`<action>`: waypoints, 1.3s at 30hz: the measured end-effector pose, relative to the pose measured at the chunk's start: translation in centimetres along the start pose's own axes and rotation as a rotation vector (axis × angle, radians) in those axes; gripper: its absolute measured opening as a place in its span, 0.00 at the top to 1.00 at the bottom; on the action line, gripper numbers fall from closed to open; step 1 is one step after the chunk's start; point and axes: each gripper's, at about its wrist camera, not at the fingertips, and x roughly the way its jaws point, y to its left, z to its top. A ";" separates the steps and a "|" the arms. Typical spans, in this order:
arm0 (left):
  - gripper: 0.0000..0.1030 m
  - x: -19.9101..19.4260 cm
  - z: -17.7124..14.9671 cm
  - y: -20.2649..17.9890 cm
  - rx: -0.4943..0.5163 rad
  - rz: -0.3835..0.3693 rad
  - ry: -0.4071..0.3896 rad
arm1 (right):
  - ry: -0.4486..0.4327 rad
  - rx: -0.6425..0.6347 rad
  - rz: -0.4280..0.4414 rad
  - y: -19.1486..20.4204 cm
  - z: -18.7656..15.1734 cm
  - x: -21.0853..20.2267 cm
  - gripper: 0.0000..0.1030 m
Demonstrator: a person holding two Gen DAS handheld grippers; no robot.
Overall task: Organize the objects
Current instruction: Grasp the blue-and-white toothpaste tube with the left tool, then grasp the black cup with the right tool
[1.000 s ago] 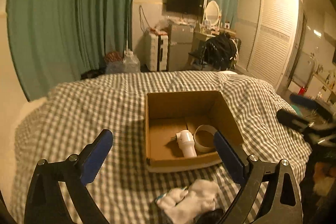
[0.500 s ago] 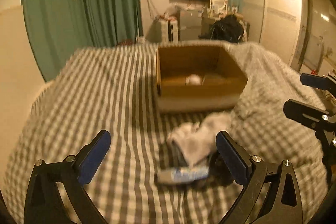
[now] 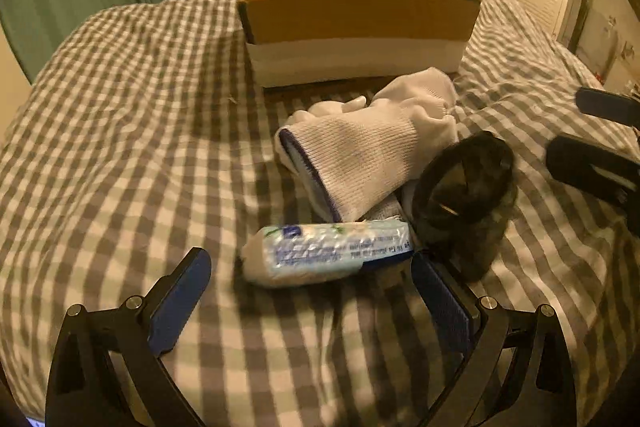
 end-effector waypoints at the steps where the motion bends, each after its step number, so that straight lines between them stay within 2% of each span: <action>1: 0.00 0.3 0.1 0.0 -0.001 0.000 0.006 | 0.003 0.005 0.002 -0.1 -0.1 0.1 0.03; 4: 0.16 1.0 0.5 0.0 -0.007 -0.014 0.022 | 0.008 0.016 0.001 -0.2 -0.3 0.2 0.03; 7: 0.16 0.6 0.3 0.3 -0.024 -0.032 0.009 | -0.001 0.018 -0.001 -0.1 -0.4 -0.1 0.03; 12: 0.16 -2.1 0.0 1.6 -0.088 -0.023 -0.068 | 0.007 -0.014 -0.004 0.7 -0.5 0.0 0.03; 16: 0.16 -3.7 0.2 3.5 -0.144 0.027 -0.105 | 0.018 -0.061 0.021 2.2 -0.5 0.5 0.03; 20: 0.16 -4.1 0.3 4.8 -0.163 0.032 -0.116 | 0.055 -0.105 0.056 3.8 -0.7 1.9 0.03; 27: 0.16 -3.9 0.1 4.7 -0.164 0.007 -0.108 | 0.149 -0.156 0.039 5.3 -1.1 5.2 0.03; 32: 0.16 -3.9 -0.1 4.4 -0.153 0.000 -0.109 | 0.167 -0.150 0.036 5.1 -1.6 5.7 0.15; 33: 0.16 -3.9 -0.1 4.4 -0.155 -0.002 -0.109 | 0.165 -0.156 0.039 5.2 -1.7 5.6 0.22; 39: 0.16 -4.3 -0.3 4.5 -0.161 -0.011 -0.100 | 0.143 -0.169 0.040 5.4 -2.1 4.9 0.23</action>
